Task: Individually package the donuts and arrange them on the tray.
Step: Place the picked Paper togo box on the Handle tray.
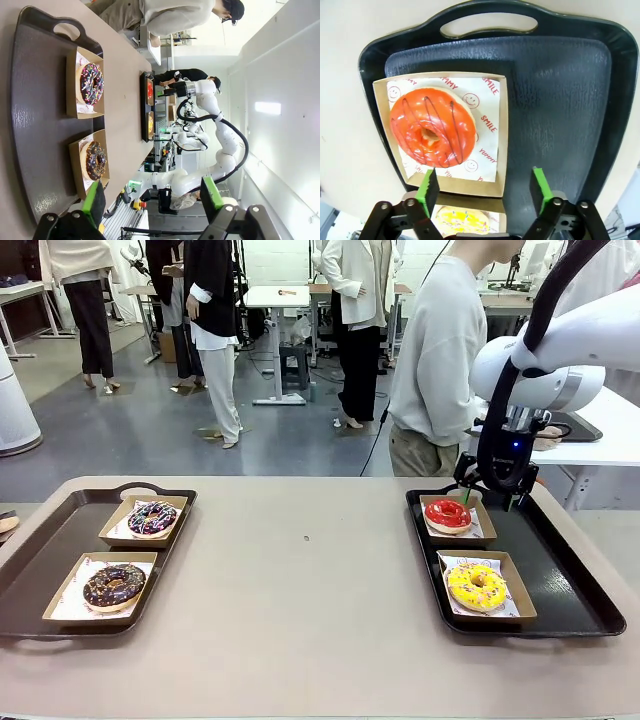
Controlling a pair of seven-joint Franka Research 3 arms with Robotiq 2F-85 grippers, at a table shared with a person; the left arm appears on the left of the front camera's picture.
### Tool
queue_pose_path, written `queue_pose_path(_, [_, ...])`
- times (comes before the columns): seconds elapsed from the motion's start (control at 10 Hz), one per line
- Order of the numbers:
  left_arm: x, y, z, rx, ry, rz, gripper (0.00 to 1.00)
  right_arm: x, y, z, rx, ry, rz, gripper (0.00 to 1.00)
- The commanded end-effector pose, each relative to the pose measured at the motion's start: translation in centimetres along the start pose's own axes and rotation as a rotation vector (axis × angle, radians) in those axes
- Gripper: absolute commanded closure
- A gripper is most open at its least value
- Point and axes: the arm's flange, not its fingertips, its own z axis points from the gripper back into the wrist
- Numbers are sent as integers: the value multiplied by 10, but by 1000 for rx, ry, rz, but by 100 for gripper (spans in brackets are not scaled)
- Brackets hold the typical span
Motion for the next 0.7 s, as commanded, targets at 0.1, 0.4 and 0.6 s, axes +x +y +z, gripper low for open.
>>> queue_pose_path(0.1, [-1, -2, 0, -2, -4, -2, 0, -7, 6, 9, 18, -14, 3, 0])
queue_pose_path(0.4, [-1, -2, 0, -2, -4, -2, 0, -2, 5, 7, 4, -12, 7, 0])
queue_pose_path(0.6, [-1, -2, 0, -2, -4, -2, 0, -2, 5, 7, 4, -12, 7, 0])
